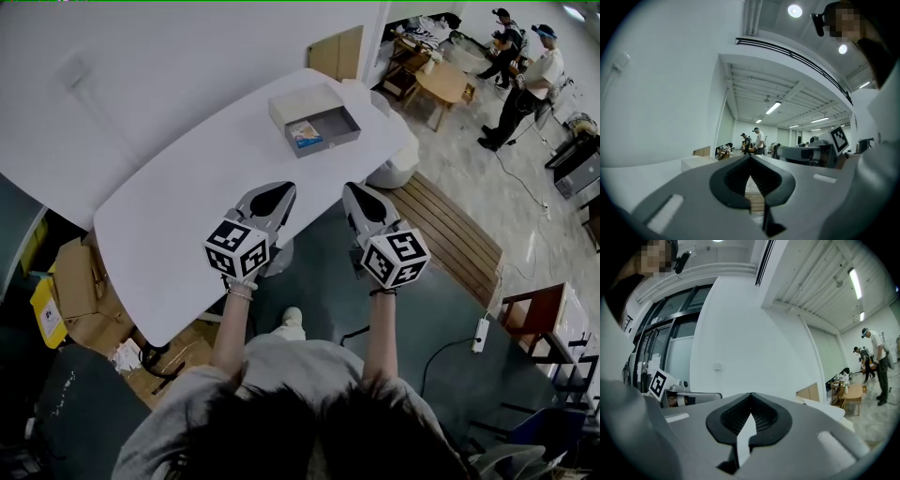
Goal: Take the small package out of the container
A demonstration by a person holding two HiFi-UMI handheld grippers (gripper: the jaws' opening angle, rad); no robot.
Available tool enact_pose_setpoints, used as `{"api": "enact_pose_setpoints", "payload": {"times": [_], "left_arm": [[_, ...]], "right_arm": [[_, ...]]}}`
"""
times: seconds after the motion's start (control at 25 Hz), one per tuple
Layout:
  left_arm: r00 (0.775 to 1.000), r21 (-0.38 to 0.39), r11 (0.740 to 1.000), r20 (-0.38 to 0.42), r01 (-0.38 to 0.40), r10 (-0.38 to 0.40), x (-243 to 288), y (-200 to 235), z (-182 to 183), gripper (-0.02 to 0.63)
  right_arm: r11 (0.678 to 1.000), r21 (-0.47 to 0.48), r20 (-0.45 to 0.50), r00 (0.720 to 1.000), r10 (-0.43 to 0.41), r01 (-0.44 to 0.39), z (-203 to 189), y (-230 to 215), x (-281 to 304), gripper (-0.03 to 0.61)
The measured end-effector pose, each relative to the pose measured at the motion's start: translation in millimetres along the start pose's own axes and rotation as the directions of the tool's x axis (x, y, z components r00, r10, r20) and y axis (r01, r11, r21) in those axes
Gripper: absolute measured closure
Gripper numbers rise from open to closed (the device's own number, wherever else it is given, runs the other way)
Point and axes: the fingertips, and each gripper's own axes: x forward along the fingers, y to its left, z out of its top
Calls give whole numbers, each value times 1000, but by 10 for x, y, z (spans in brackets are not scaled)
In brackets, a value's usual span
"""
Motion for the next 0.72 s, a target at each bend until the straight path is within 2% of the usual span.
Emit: {"api": "enact_pose_setpoints", "payload": {"times": [0.36, 0.72], "left_arm": [[1000, 10, 1000, -12, 27, -27, 384, 319, -12, 624], [999, -9, 1000, -28, 27, -27, 525, 516, -90, 623]], "right_arm": [[1000, 4, -5, 1000, -9, 9, -52, -273, 398, 566], [999, 28, -20, 1000, -21, 22, -156, -418, 623, 566]]}}
